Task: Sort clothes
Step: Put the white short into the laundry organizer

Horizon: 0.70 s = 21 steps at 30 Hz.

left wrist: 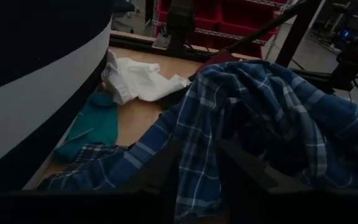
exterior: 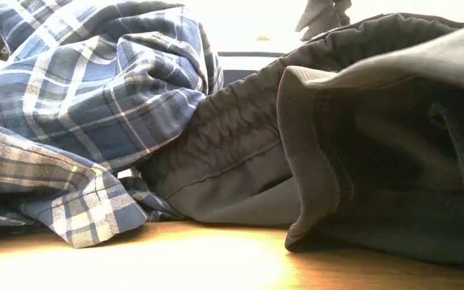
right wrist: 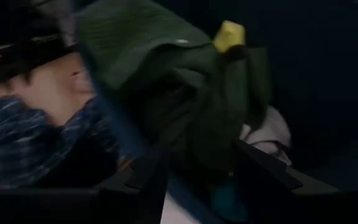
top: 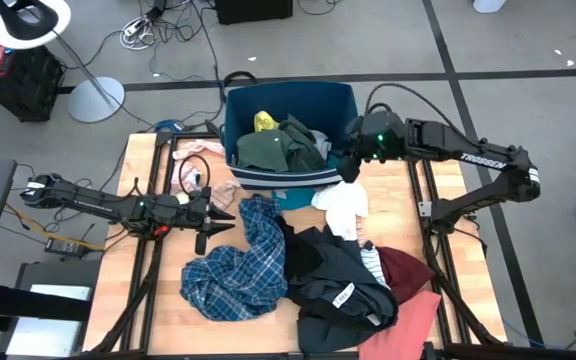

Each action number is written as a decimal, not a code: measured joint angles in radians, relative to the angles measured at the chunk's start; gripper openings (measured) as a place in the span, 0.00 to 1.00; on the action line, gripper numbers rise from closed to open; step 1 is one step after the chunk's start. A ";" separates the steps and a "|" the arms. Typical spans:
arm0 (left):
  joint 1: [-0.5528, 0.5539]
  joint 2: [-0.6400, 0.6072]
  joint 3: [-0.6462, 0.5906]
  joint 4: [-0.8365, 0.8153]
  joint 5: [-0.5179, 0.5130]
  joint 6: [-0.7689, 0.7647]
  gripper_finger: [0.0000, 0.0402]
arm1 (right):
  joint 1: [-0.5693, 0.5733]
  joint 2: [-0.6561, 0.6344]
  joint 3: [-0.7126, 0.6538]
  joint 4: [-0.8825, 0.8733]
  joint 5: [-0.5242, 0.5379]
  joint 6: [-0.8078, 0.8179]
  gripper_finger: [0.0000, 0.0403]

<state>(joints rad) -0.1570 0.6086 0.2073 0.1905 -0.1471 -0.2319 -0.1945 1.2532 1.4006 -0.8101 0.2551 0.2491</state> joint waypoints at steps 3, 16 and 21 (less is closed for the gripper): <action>0.000 0.000 0.000 0.000 0.000 0.020 0.28 | 0.070 -0.004 0.000 0.000 0.036 -0.004 0.42; 0.000 0.000 0.000 0.015 0.000 0.012 0.28 | 0.324 0.003 -0.206 0.079 0.219 0.092 0.41; 0.000 0.000 0.000 0.030 0.001 0.011 0.28 | 0.350 0.004 -0.369 0.217 0.215 0.151 0.41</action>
<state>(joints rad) -0.1570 0.6086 0.2073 0.2203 -0.1463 -0.2207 0.1553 1.2572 1.0318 -0.5935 0.4706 0.4002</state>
